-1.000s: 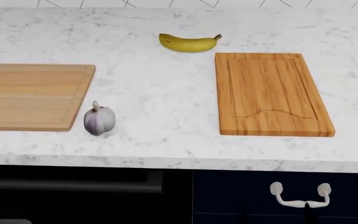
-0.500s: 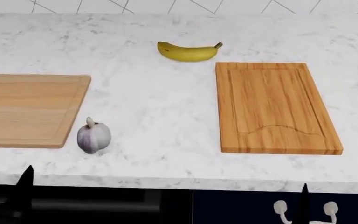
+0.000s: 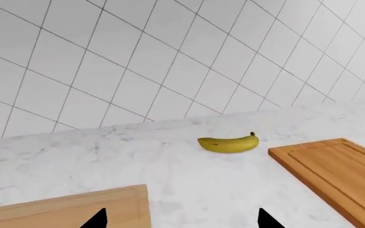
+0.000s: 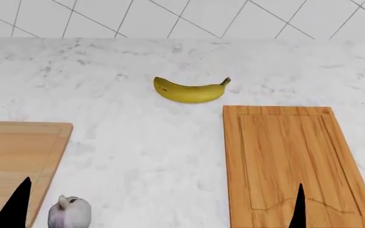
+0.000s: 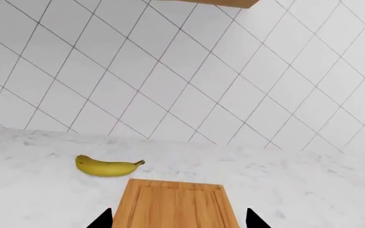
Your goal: Place the garlic and the banana on separate cutting boards.
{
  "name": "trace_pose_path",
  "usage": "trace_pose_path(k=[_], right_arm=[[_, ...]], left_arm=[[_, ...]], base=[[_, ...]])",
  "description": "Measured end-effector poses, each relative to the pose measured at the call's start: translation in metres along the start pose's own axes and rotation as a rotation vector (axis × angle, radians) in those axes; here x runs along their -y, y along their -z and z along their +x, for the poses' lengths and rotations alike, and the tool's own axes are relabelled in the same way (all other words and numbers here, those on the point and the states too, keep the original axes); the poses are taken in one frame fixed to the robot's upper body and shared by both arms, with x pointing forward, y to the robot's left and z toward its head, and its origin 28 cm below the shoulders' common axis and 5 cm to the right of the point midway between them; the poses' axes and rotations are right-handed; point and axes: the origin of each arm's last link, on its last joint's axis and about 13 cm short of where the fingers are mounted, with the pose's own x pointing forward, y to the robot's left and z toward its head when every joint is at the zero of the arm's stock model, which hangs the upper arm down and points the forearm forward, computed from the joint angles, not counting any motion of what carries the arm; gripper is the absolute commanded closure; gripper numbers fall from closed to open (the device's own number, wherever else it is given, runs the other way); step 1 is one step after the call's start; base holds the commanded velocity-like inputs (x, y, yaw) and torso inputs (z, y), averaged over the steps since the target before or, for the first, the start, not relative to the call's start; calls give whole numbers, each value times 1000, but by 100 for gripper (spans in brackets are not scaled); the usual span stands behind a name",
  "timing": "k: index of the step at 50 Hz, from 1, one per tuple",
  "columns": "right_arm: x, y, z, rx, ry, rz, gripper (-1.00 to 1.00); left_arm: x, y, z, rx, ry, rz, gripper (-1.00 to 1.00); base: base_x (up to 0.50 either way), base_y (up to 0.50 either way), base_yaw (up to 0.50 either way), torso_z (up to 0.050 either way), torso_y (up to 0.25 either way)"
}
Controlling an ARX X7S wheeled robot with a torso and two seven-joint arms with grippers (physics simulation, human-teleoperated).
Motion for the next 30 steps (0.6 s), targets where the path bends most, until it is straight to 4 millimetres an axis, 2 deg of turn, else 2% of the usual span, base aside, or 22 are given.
trace_pose_path(k=[14, 22, 30], right_arm=[[-2, -4, 1, -2, -17, 5, -100], [-2, -7, 2, 0, -20, 7, -100], [-2, -5, 3, -5, -19, 6, -100]], left_arm=[[-9, -11, -7, -5, 4, -54, -100], [-17, -26, -14, -3, 38, -93, -100], [-17, -47, -37, -36, 188, -138, -100]], base=[[485, 0, 0, 0, 1], [1, 0, 0, 0, 1], [0, 0, 0, 0, 0]])
